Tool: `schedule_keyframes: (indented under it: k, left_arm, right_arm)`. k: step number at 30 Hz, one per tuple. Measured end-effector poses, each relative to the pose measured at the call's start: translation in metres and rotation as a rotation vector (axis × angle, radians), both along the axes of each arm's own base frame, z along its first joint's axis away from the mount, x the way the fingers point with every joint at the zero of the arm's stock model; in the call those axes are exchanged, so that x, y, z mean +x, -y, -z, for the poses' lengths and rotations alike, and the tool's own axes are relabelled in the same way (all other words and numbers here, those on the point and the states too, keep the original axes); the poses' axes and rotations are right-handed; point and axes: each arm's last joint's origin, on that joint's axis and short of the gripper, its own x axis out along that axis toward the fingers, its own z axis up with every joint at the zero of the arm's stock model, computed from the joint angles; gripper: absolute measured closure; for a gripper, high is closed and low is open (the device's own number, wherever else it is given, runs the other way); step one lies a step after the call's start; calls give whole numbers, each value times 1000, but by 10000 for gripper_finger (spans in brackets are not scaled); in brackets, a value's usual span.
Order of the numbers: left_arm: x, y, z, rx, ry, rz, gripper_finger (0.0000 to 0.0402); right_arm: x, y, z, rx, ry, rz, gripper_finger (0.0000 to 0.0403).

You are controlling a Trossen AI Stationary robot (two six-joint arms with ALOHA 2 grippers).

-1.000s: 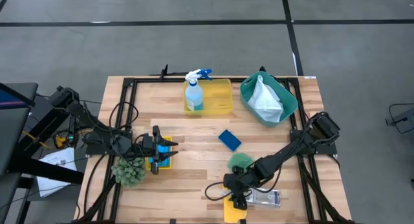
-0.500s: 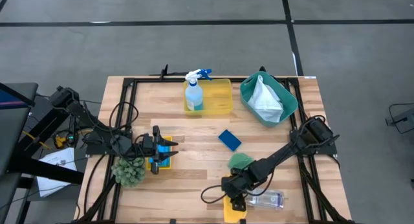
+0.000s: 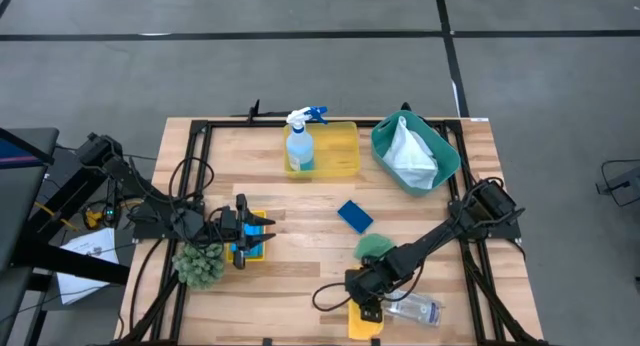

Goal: Pick & Place Kitchen Items
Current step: Put the transparent spray bottle into the top yellow bin

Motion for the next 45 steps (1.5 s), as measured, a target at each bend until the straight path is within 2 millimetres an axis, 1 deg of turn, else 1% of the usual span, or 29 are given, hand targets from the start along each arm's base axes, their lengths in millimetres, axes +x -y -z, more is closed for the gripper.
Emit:
schedule_keyframes:
  k: [5,8,11,17,18,25,29,31,34,40,45]
  left_arm:
    - [0,0,0,0,0,0,262]
    - [0,0,0,1,0,0,262]
    - [0,0,0,1,-1,0,262]
    - [0,0,0,4,-4,0,262]
    - [0,0,1,4,-5,0,262]
    - [0,0,1,5,-7,1,262]
    - [0,0,1,5,-7,1,262]
    - [0,0,1,5,-8,1,262]
    - [0,0,1,6,-10,1,262]
    - [0,0,1,6,-10,1,262]
    - [0,0,1,6,-10,1,262]
  right_arm:
    - [0,2,0,-18,-3,11,146]
    - [1,5,0,-19,-5,17,161]
    - [1,6,-2,-24,-4,18,191]
    - [0,8,-7,-20,1,17,274]
    - [-1,9,-8,-25,2,11,278]
    - [0,9,-20,-28,57,11,277]
    - [-2,9,-32,-51,119,15,260]
    - [-4,9,-39,-70,153,16,259]
    - [-7,8,-54,-85,232,11,277]
    - [-16,9,-82,-144,362,19,277]
    - [-22,11,-101,-187,448,49,277]
